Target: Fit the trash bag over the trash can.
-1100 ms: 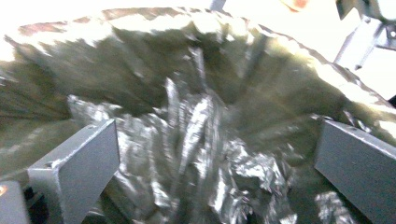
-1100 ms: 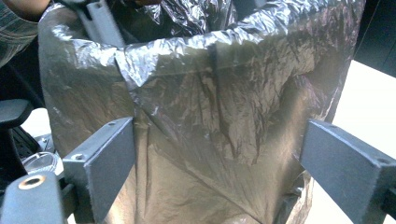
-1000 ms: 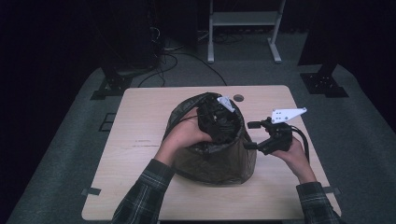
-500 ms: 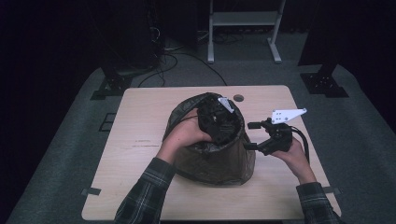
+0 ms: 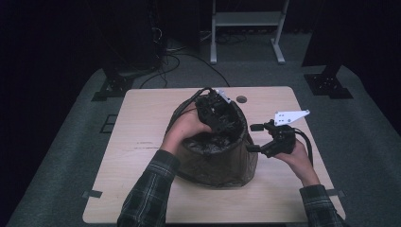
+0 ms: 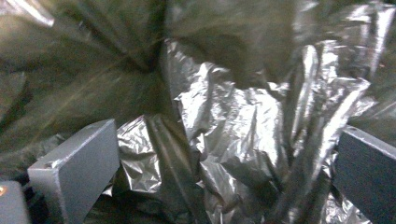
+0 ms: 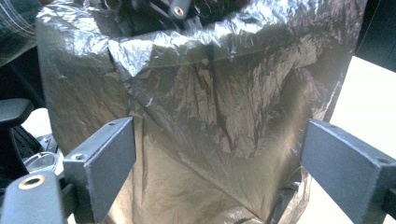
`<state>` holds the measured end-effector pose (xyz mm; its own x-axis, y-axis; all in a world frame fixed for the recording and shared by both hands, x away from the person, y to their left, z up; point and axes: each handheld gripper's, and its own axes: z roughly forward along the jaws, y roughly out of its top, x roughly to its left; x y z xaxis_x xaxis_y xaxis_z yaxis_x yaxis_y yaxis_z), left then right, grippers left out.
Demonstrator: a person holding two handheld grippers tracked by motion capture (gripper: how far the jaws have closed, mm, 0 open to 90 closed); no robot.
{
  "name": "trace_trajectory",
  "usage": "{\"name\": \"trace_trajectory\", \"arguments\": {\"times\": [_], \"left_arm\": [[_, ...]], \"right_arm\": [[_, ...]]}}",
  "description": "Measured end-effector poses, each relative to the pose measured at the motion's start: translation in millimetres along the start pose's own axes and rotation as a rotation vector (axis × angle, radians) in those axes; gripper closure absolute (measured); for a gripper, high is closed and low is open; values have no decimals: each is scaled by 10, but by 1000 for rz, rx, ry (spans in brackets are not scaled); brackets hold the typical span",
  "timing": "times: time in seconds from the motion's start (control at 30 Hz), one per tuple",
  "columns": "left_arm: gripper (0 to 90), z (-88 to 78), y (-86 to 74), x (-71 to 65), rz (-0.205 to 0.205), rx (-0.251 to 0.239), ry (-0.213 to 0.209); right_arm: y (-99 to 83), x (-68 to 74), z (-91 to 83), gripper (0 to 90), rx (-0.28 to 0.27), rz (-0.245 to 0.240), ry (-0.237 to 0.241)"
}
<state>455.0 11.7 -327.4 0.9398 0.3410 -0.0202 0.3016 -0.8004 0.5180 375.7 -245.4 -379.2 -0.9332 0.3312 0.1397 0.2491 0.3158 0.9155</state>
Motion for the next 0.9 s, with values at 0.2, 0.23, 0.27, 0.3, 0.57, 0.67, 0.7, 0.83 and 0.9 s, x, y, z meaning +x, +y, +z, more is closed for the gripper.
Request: {"name": "trace_trajectory", "arguments": {"times": [0.2,0.23,0.27,0.3,0.57,0.67,0.7,0.83,0.9], "left_arm": [[0,61,22,34,1,29,16],[0,63,22,33,0,29,15],[0,58,22,26,-1,26,15],[0,48,21,18,1,21,13],[0,-90,52,-204,49,-47,-14],[0,-109,92,-275,67,-83,-34],[0,-110,112,-290,72,-87,-38],[0,-87,203,-324,89,-96,-40],[0,-53,235,-312,90,-85,-32]], "right_arm": [[-19,-4,-22,96,-2,4,-4],[-21,-4,-25,96,-1,4,-5],[-23,-3,-30,96,0,4,-5],[-23,-1,-37,96,-1,6,-5],[-15,10,-63,96,-8,5,-12],[-10,17,-49,96,-6,3,-11],[-10,17,-44,96,-5,3,-10],[-10,23,-28,96,-5,3,-6],[-11,19,-33,96,-2,1,-7]]}}
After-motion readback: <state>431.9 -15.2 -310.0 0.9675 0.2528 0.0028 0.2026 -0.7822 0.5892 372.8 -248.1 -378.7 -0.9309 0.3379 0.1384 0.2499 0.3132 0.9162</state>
